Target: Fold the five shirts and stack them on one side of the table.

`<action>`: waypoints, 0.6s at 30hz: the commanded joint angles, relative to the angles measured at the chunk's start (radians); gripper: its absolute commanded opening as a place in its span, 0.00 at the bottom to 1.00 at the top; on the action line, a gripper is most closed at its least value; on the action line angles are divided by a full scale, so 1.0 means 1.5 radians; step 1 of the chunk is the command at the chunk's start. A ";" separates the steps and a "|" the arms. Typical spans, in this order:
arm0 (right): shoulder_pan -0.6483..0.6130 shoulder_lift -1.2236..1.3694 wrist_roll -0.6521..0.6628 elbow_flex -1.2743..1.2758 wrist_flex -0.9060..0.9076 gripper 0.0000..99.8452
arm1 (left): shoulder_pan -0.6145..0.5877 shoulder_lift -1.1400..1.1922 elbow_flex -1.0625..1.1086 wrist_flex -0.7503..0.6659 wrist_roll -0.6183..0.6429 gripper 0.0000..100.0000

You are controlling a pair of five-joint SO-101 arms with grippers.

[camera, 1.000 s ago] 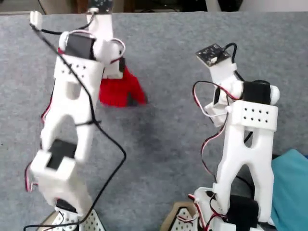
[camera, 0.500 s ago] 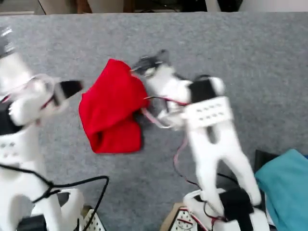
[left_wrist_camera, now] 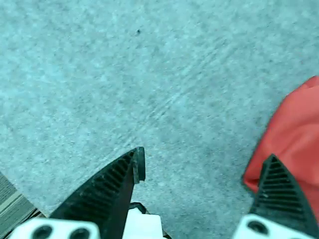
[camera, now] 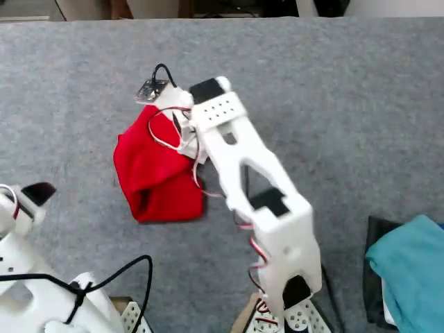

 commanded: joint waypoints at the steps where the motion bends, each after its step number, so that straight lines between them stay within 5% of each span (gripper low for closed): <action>1: 0.011 0.078 -0.008 -0.166 0.051 0.00 | -0.021 -0.025 0.015 0.006 -0.015 0.36; 8: 0.108 0.119 -0.025 -0.358 0.137 0.00 | -0.021 -0.033 0.034 0.005 -0.015 0.36; 18: 0.298 -0.079 -0.034 -0.209 0.136 0.00 | -0.025 -0.033 0.076 -0.087 -0.014 0.36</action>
